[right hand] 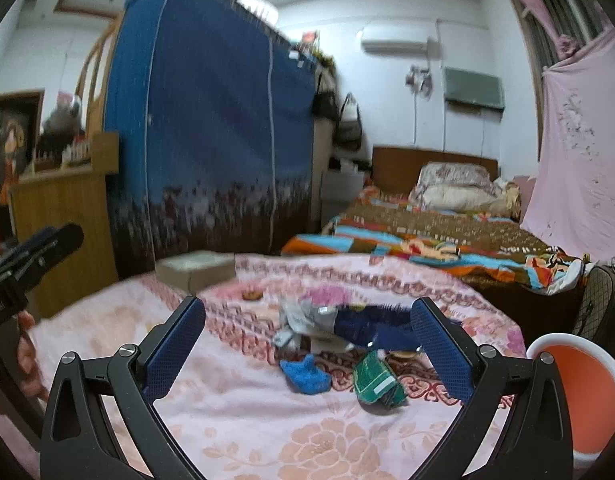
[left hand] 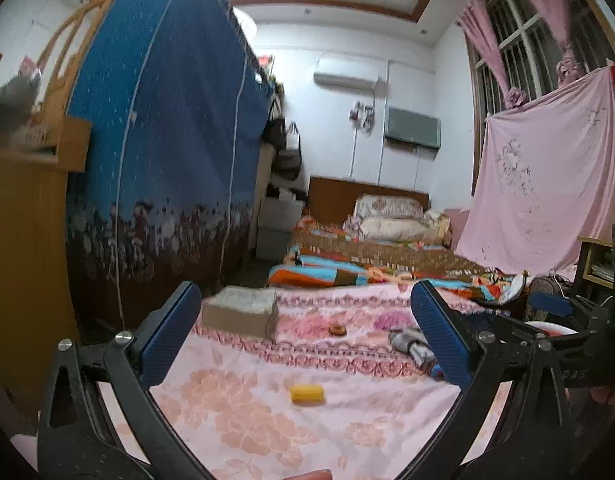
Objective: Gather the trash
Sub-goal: 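Grasp the blue crumpled item with the right tool while the left tool grasps the yellow block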
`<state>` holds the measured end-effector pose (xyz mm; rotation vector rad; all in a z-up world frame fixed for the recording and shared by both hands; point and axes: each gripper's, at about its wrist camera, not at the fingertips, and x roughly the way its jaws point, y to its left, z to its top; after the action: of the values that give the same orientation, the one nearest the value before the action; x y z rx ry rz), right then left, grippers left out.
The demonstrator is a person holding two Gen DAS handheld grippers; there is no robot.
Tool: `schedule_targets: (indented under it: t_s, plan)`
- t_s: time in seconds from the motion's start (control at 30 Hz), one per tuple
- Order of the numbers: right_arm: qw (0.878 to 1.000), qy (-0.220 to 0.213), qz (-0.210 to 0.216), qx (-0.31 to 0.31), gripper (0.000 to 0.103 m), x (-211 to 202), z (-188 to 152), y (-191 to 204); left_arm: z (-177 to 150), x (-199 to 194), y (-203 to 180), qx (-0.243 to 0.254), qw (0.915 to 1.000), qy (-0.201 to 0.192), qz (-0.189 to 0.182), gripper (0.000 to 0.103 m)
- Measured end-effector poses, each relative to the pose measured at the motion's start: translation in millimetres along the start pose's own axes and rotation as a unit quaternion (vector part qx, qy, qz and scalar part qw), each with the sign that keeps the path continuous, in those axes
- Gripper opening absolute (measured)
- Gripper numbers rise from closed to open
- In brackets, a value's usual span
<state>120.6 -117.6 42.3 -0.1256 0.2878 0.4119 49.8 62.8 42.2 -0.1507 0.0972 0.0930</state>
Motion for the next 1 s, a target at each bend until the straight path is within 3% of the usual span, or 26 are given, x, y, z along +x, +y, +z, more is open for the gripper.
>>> schedule_targets:
  t_s: [0.17,0.33,0.4,0.47,0.53,0.77,1.0]
  plan:
    - [0.999,0.052,0.009,0.009,0.103,21.7,-5.3,-4.2,-6.6,16.3,-5.4,0.044,0.9977,0.042,0.029,0.091]
    - [0.994,0.099,0.030,0.045,0.103,36.3,-10.4,-16.7,-17.8,37.0,-8.8,0.051,0.9924,0.110,0.023,0.091]
    - [0.991,0.116,0.042,0.056,0.098,42.5,-13.9,-20.1,-23.0,47.4,-6.6,0.036,0.9884,0.146,0.020,0.091]
    - [0.988,0.131,0.050,0.059,0.084,47.4,-16.9,-20.6,-27.8,55.5,-3.5,0.028,0.9843,0.173,0.020,0.090]
    - [0.986,0.146,0.058,0.058,0.078,54.1,-19.3,-19.4,-34.3,63.5,-2.7,0.022,0.9788,0.203,0.017,0.089]
    - [0.976,0.198,0.064,0.056,0.055,72.1,-27.5,-16.6,-46.3,80.4,-1.7,0.015,0.9664,0.256,0.003,0.066]
    - [0.969,0.232,0.065,0.063,0.045,85.2,-34.7,-18.5,-56.6,95.4,1.7,0.000,0.9530,0.303,0.003,0.044]
